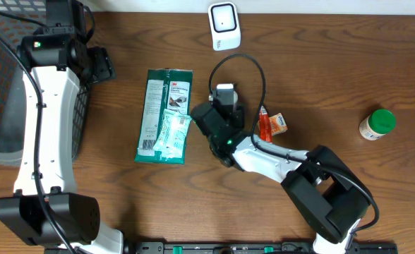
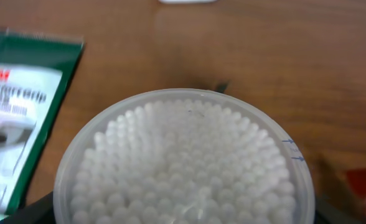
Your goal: Scan the item barcode
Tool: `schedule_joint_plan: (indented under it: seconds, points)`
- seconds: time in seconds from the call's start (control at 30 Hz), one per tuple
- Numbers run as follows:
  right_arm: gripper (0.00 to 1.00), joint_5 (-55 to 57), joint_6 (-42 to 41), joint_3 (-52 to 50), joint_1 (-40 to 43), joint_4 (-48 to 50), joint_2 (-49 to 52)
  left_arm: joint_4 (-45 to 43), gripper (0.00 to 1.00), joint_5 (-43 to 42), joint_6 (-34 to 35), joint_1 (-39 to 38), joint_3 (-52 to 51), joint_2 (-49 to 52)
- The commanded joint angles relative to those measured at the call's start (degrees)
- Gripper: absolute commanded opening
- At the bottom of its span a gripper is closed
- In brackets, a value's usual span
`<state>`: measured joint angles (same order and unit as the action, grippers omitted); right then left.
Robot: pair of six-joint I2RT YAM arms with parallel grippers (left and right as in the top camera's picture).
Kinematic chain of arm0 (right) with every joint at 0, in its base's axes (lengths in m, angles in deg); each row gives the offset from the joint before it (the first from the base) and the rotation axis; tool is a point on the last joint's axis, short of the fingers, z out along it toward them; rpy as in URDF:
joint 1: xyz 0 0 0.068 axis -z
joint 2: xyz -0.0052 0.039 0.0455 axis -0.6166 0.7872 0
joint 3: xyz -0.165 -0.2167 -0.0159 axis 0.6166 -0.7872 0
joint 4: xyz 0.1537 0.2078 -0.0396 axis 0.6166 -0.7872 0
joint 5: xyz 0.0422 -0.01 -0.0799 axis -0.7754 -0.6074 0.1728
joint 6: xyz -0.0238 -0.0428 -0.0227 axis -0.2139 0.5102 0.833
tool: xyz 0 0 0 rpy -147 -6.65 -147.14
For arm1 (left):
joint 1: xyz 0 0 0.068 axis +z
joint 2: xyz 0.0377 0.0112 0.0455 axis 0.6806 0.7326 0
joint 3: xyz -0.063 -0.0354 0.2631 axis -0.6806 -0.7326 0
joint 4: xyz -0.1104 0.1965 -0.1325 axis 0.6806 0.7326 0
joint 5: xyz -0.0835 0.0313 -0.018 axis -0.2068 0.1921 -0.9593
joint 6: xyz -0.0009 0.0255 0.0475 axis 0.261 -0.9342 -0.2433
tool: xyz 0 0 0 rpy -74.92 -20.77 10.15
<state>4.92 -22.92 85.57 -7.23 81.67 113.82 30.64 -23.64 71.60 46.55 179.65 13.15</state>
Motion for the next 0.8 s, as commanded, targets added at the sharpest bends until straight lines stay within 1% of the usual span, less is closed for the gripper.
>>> schedule_joint_plan:
  seconds: [0.0,0.07,0.1,0.13,0.17,0.2,0.23,0.27,0.37,0.43,0.47,0.6,0.77]
  points:
    - [0.01,-0.8,0.4,-0.4,-1.1,-0.2,0.5,0.1,0.78,1.6,-1.0,0.6,-0.3,0.7]
    - [0.11,-0.8,0.4,-0.4,-1.3,-0.2,0.5,0.1,0.78,1.6,-1.0,0.6,-0.3,0.7]
    - [0.14,-0.8,0.4,-0.4,-1.4,-0.2,0.5,0.1,0.78,1.6,-1.0,0.6,-0.3,0.7]
    - [0.20,-0.8,0.5,-0.4,-1.5,-0.2,0.5,0.1,0.78,1.6,-1.0,0.6,-0.3,0.7]
    - [0.31,-0.8,0.5,-0.4,-1.5,-0.2,0.5,0.1,0.78,1.6,-1.0,0.6,-0.3,0.7]
    - [0.40,-0.8,1.1,-0.4,-1.5,-0.2,0.5,0.1,0.78,1.6,-1.0,0.6,-0.3,0.7]
    - [0.55,-0.8,2.1,-0.4,-1.5,-0.2,0.5,0.1,0.78,1.6,-1.0,0.6,-0.3,0.7]
    - [0.62,-0.8,3.4,-0.4,-1.5,-0.2,0.5,0.1,0.78,1.6,-1.0,0.6,-0.3,0.7]
    - [0.70,-0.8,7.8,-0.4,-1.8,-0.5,0.5,0.1,0.78,1.6,-1.0,0.6,-0.3,0.7]
    - [0.80,-0.8,9.6,-0.4,-2.3,-0.6,0.5,0.1,0.78,1.6,-1.0,0.6,-0.3,0.7]
    - [0.84,-0.8,9.9,-0.4,-2.5,-0.7,0.5,0.1,0.78,1.6,-1.0,0.6,-0.3,0.7]
    - [0.88,-0.8,10.0,-0.4,-3.7,-0.7,0.5,0.1,0.78,1.6,-1.0,0.6,-0.3,0.7]
    - [0.97,-0.6,10.1,-0.4,-4.6,-1.1,0.0,0.1,0.78,1.6,-1.0,0.6,-0.3,0.7]
